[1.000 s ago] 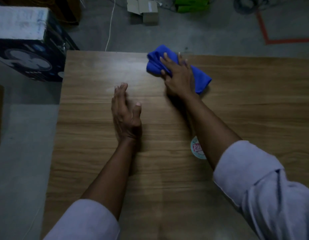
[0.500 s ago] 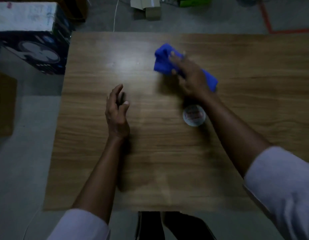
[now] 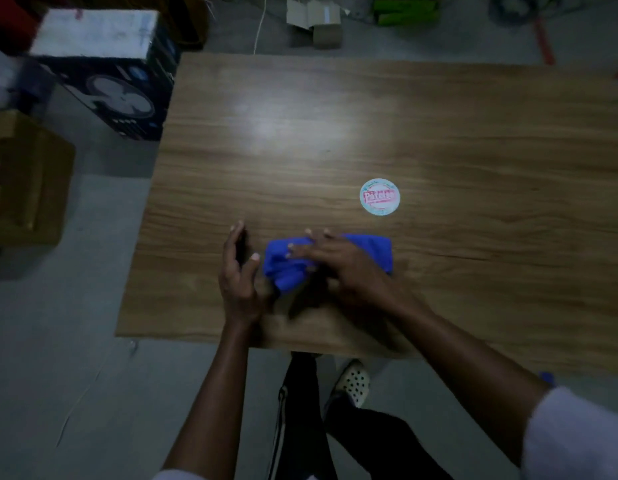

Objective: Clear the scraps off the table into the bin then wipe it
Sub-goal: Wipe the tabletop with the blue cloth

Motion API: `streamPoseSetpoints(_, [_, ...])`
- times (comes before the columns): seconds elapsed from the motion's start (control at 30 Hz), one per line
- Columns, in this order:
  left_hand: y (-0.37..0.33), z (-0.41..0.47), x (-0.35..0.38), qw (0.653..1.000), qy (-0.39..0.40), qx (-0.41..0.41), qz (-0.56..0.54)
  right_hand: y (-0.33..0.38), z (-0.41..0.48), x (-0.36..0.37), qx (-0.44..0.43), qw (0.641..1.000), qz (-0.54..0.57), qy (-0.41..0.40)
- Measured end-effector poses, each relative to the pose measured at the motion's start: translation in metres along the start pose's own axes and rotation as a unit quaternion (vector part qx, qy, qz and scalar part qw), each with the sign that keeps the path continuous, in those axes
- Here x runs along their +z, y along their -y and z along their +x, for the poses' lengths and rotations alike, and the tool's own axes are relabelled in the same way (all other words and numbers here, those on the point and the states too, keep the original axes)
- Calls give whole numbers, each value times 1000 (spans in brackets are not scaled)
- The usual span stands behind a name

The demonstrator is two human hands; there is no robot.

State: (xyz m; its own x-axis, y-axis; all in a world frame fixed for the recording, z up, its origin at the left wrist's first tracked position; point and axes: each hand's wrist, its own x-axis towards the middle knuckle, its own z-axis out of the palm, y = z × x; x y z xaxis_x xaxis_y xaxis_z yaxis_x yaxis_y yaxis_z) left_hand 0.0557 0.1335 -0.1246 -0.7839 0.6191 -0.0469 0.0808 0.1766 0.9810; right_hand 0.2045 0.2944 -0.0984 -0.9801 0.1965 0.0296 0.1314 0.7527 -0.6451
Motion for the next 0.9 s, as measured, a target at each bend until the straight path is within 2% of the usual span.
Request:
streamPoseSetpoints(0.07, [3,-7,0,1000,-4,13,7,-23,9,-26,77,992,9,-96])
streamPoseSetpoints(0.13, [5,-8,2,999,-4,27,16,-51,25,-43,151,976,-9,-157])
streamPoseSetpoints(0.23, [7,-4,4,994,7,68,80,-70,48,-29,231,953,-109,-162])
streamPoseSetpoints(0.3, [8,-3,4,990,17,93,106,-62,51,-8,223,950,-132,-173])
streamPoseSetpoints(0.47, [9,-7,2,990,11,117,71,11,13,53,122,981,-78,-128])
streamPoseSetpoints(0.57, [7,-11,-5,994,16,101,28,52,-19,81,112,985,-54,-122])
streamPoseSetpoints(0.7, [9,-24,-16,995,76,72,1,88,-60,101,124,986,-9,-109])
streamPoseSetpoints(0.77, [9,-42,-23,991,106,74,25,100,-79,107,125,986,18,-106])
streamPoseSetpoints(0.83, [10,-61,-31,986,130,88,50,115,-94,102,126,982,53,-129])
streamPoseSetpoints(0.9, [11,-74,-42,990,128,54,1,128,-106,83,152,966,72,-198])
